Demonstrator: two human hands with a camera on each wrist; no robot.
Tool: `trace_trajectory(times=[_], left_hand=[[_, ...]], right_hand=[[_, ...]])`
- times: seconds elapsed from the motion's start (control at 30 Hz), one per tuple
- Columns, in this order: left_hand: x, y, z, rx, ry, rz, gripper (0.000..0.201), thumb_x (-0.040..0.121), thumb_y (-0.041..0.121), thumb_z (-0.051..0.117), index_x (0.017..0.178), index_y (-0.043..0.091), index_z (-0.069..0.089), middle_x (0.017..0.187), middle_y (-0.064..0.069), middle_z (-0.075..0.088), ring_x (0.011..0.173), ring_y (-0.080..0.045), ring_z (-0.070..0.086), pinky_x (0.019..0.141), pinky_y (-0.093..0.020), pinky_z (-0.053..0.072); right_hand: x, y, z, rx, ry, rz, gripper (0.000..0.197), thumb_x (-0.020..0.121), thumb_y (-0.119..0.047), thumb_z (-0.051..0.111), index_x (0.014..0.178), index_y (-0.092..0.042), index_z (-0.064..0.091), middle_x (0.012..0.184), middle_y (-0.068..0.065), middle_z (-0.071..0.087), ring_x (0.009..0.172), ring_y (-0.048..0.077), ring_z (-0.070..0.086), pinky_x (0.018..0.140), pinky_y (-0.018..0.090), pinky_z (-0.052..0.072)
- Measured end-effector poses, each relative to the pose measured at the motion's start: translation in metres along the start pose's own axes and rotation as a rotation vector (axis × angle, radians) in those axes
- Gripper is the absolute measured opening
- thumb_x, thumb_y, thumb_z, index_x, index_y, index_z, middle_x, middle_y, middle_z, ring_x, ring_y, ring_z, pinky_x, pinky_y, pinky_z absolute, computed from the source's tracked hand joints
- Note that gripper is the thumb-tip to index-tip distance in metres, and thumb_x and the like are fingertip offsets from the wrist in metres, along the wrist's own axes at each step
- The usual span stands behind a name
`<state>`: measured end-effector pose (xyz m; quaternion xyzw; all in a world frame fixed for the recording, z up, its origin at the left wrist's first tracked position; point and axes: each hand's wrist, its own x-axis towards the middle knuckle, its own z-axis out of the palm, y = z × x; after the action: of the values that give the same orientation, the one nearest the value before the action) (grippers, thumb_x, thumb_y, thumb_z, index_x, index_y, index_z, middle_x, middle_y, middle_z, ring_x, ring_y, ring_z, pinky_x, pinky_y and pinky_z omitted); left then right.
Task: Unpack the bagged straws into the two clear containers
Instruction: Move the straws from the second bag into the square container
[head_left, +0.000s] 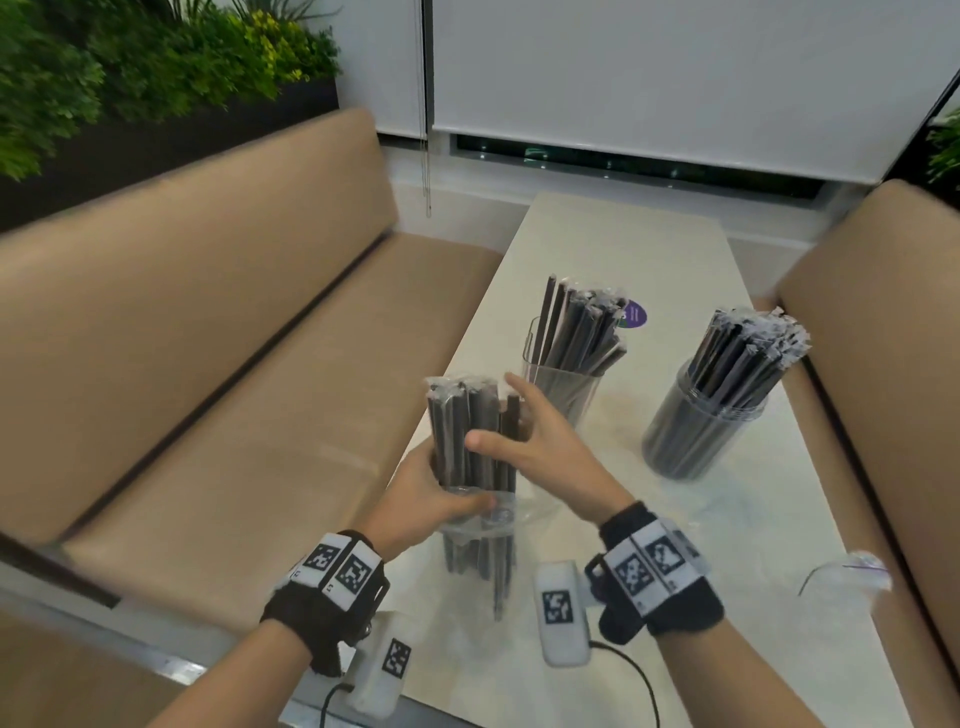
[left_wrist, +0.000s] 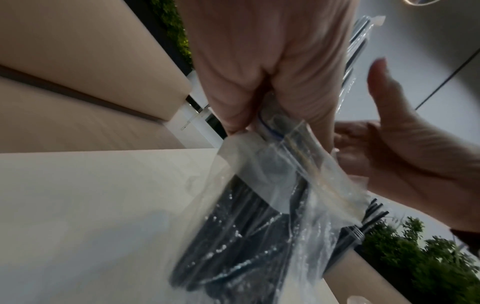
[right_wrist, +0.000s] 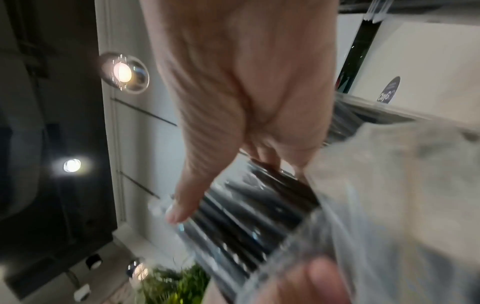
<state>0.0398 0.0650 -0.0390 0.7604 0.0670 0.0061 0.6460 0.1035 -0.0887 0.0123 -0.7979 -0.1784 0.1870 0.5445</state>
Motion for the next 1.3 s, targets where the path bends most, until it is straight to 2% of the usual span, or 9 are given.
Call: trace_trajectory(times=[0.13,0.33,0.6,0.77,0.87,0.93,1.0,1.2,1.3], left_hand=[[-0.004,0.002,0.007,-0.018,-0.034,-0.004,0.046,0.070,-0.009,0.080,0.106,0.013,0.063,0.078,0.010,0.075,0.072,0.000,0.070,0.061,-0.014,0.052],[-0.004,0.000,0.011,-0.027,-0.029,0.009,0.052,0.065,-0.003,0.085,0.102,0.024,0.061,0.089,0.004,0.075,0.082,-0.003,0.071,0.070,-0.018,0.054],[0.003,0.000,0.014,-0.041,-0.096,0.025,0.047,0.067,0.000,0.082,0.099,0.026,0.061,0.078,0.007,0.074,0.070,-0.009,0.069,0.056,-0.018,0.050],[0.003,0.001,0.011,-0.014,-0.065,0.063,0.055,0.064,0.004,0.085,0.104,0.032,0.061,0.086,0.011,0.075,0.084,-0.008,0.072,0.068,-0.027,0.056],[0.007,0.002,0.009,0.018,-0.067,0.090,0.052,0.065,0.007,0.087,0.104,0.028,0.060,0.084,0.008,0.072,0.080,-0.007,0.070,0.072,-0.026,0.056],[0.007,0.001,0.008,0.017,-0.087,0.078,0.047,0.067,0.006,0.086,0.100,0.027,0.059,0.071,0.014,0.064,0.067,-0.003,0.063,0.067,-0.021,0.050],[0.005,0.000,0.007,0.004,-0.096,0.065,0.046,0.069,0.005,0.085,0.100,0.027,0.059,0.060,0.020,0.056,0.059,0.001,0.056,0.061,-0.015,0.046],[0.004,-0.003,0.003,-0.018,-0.087,0.043,0.044,0.072,0.002,0.083,0.099,0.029,0.060,0.072,0.006,0.054,0.058,-0.001,0.057,0.061,-0.017,0.049],[0.006,-0.004,0.002,-0.032,-0.084,0.036,0.043,0.072,0.001,0.082,0.097,0.029,0.061,0.072,0.001,0.052,0.059,-0.008,0.055,0.061,-0.021,0.049]], right_hand=[[-0.001,0.006,0.013,0.083,0.128,-0.189,0.045,0.077,-0.023,0.081,0.118,-0.015,0.063,0.104,-0.002,0.072,0.091,-0.001,0.065,0.079,0.013,0.050],[-0.003,0.006,0.005,0.075,0.166,-0.221,0.018,0.085,-0.017,0.073,0.102,-0.012,0.070,0.093,0.003,0.076,0.085,0.014,0.072,0.078,0.028,0.058],[-0.001,0.003,0.018,-0.076,0.195,-0.187,0.020,0.082,-0.023,0.071,0.096,-0.010,0.064,0.086,0.007,0.072,0.079,0.019,0.067,0.076,0.042,0.056],[0.003,0.004,0.012,0.020,0.247,-0.143,0.025,0.078,-0.026,0.070,0.088,-0.004,0.066,0.084,0.020,0.070,0.080,0.034,0.069,0.079,0.052,0.057],[0.007,-0.005,0.002,0.093,0.274,-0.145,0.009,0.085,-0.008,0.068,0.077,-0.007,0.063,0.071,0.012,0.063,0.065,0.015,0.060,0.073,0.034,0.055],[0.009,-0.015,-0.010,0.130,0.306,-0.166,0.016,0.087,-0.004,0.065,0.075,-0.014,0.061,0.069,0.001,0.057,0.060,0.003,0.052,0.065,0.016,0.047],[0.012,-0.028,-0.027,0.162,0.354,-0.188,0.017,0.088,-0.003,0.063,0.076,-0.015,0.060,0.069,-0.003,0.055,0.055,-0.003,0.049,0.059,0.009,0.043],[0.028,-0.075,-0.085,0.240,0.456,-0.262,0.015,0.087,-0.005,0.062,0.077,-0.016,0.058,0.077,-0.002,0.056,0.075,0.015,0.054,0.077,0.033,0.049],[0.037,-0.112,-0.115,0.298,0.554,-0.410,0.017,0.080,-0.005,0.063,0.070,-0.016,0.055,0.070,-0.002,0.051,0.066,0.011,0.049,0.066,0.029,0.045]])
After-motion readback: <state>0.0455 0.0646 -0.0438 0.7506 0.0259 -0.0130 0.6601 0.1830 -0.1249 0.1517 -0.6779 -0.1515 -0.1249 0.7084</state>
